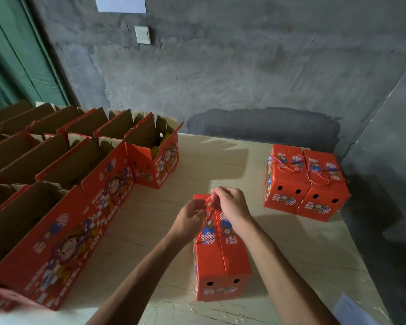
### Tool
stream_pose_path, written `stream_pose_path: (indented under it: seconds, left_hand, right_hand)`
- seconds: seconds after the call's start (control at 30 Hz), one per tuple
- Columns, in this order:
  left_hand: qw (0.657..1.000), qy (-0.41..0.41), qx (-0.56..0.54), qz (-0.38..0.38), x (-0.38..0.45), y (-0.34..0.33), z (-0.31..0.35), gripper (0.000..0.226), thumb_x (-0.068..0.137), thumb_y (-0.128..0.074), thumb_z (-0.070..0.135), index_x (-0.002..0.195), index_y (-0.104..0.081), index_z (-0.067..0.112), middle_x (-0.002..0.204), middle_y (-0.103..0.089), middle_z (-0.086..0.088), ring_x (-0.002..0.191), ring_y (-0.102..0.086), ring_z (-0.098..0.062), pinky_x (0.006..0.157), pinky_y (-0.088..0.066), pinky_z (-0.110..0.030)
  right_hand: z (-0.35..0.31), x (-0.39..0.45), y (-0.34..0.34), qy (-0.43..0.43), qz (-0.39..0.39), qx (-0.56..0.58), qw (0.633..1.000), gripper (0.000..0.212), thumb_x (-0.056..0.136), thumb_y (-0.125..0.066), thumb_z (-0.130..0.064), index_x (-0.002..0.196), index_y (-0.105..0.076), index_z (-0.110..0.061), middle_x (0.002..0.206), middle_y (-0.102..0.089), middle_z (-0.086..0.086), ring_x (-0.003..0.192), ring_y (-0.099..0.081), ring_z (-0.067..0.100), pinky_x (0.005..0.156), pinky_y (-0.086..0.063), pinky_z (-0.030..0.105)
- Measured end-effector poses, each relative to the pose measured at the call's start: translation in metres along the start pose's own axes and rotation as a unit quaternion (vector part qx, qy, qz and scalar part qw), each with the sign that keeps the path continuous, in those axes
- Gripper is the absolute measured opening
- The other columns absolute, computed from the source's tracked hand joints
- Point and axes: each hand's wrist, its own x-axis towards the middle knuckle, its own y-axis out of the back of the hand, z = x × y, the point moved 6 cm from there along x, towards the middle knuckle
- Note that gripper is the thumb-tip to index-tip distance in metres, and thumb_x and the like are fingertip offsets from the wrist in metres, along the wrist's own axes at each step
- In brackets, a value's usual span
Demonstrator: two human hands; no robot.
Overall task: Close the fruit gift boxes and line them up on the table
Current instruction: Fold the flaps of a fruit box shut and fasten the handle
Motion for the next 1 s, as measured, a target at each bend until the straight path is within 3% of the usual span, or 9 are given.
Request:
stream_pose_path:
  seconds: [0.1, 0.2, 0.27, 0.33, 0.4, 0.53, 0.67, 0.8, 1.0]
  left_hand:
    - [0.999, -0.025, 0.042, -0.002, 0.003, -0.002, 0.006, 0.033, 0.099, -0.062, 0.016, 0.131, -0.057, 0.012, 0.117, -0.064, 0.006, 0.11, -0.062, -0.012, 0.087, -0.055, -0.024]
    - [0.997, -0.04, 0.07, 0.016, 0.013, -0.002, 0.012, 0.038, 0.093, -0.07, 0.015, 0.129, -0.057, 0.015, 0.115, -0.064, 0.004, 0.103, -0.063, -0.014, 0.083, -0.055, -0.027]
    - [0.996, -0.04, 0.082, 0.012, 0.021, -0.008, 0.018, 0.048, 0.089, -0.072, 0.013, 0.134, -0.055, 0.012, 0.121, -0.065, -0.005, 0.106, -0.066, -0.023, 0.089, -0.058, -0.043]
    - [0.993, -0.039, 0.11, 0.014, 0.032, -0.012, 0.023, 0.069, 0.085, -0.075, 0.015, 0.147, -0.044, 0.014, 0.134, -0.058, -0.011, 0.12, -0.058, -0.031, 0.1, -0.052, -0.052]
    - [0.984, -0.037, 0.175, 0.0, 0.045, -0.016, 0.028, 0.1, 0.08, -0.08, 0.023, 0.16, -0.02, 0.018, 0.152, -0.04, -0.01, 0.141, -0.037, -0.033, 0.117, -0.036, -0.053]
    - [0.958, -0.068, 0.272, -0.056, 0.072, -0.026, 0.038, 0.141, 0.067, -0.092, 0.04, 0.162, 0.009, 0.018, 0.166, -0.012, -0.005, 0.153, -0.01, -0.031, 0.123, -0.02, -0.057]
    - [0.949, -0.105, 0.293, -0.06, 0.104, -0.031, 0.041, 0.144, 0.064, -0.095, 0.037, 0.161, 0.012, 0.036, 0.167, -0.012, 0.001, 0.151, -0.015, -0.032, 0.121, -0.022, -0.062]
    - [0.956, -0.117, 0.263, -0.051, 0.133, -0.046, 0.04, 0.135, 0.069, -0.092, 0.03, 0.157, 0.008, 0.05, 0.166, -0.015, 0.003, 0.147, -0.028, -0.035, 0.112, -0.039, -0.064]
    - [0.965, -0.123, 0.227, -0.05, 0.19, -0.084, 0.042, 0.124, 0.072, -0.084, 0.013, 0.162, -0.003, 0.041, 0.159, -0.031, -0.003, 0.135, -0.048, -0.033, 0.093, -0.057, -0.054]
  right_hand:
    - [-0.02, 0.014, 0.003, 0.014, 0.0, 0.029, 0.999, 0.022, 0.098, -0.054, -0.004, 0.088, -0.068, 0.01, 0.063, -0.064, 0.009, 0.057, -0.063, 0.02, 0.06, -0.054, 0.028]
    - [-0.045, 0.03, 0.003, 0.039, -0.009, 0.004, 0.999, 0.023, 0.098, -0.055, -0.004, 0.089, -0.068, 0.013, 0.065, -0.065, 0.01, 0.061, -0.065, 0.023, 0.062, -0.054, 0.03]
    - [-0.06, 0.042, 0.004, 0.049, -0.004, -0.002, 0.999, 0.022, 0.098, -0.056, -0.004, 0.085, -0.068, 0.009, 0.067, -0.066, 0.01, 0.061, -0.066, 0.022, 0.063, -0.054, 0.03]
    - [-0.073, 0.057, 0.006, 0.057, 0.003, -0.002, 0.998, 0.022, 0.098, -0.056, -0.005, 0.086, -0.069, 0.007, 0.07, -0.067, 0.01, 0.061, -0.066, 0.021, 0.062, -0.053, 0.029]
    - [-0.085, 0.074, 0.009, 0.07, 0.007, -0.022, 0.997, 0.024, 0.1, -0.055, -0.008, 0.086, -0.069, 0.006, 0.073, -0.069, 0.01, 0.065, -0.067, 0.02, 0.065, -0.053, 0.028]
    - [-0.103, 0.108, 0.019, 0.086, 0.021, -0.065, 0.994, 0.028, 0.101, -0.053, -0.011, 0.089, -0.071, 0.006, 0.081, -0.074, 0.014, 0.07, -0.069, 0.018, 0.067, -0.051, 0.026]
    - [-0.117, 0.148, 0.033, 0.088, 0.038, -0.065, 0.993, 0.028, 0.098, -0.052, -0.009, 0.085, -0.071, 0.006, 0.077, -0.072, 0.016, 0.07, -0.069, 0.021, 0.071, -0.053, 0.031]
    - [-0.113, 0.185, 0.049, 0.072, 0.042, -0.064, 0.994, 0.027, 0.097, -0.053, -0.011, 0.081, -0.071, 0.001, 0.076, -0.072, 0.016, 0.069, -0.067, 0.02, 0.07, -0.051, 0.03]
    - [-0.092, 0.241, 0.082, 0.02, 0.063, -0.028, 0.997, 0.022, 0.092, -0.056, -0.005, 0.074, -0.068, -0.001, 0.07, -0.066, 0.012, 0.058, -0.058, 0.021, 0.071, -0.05, 0.036]
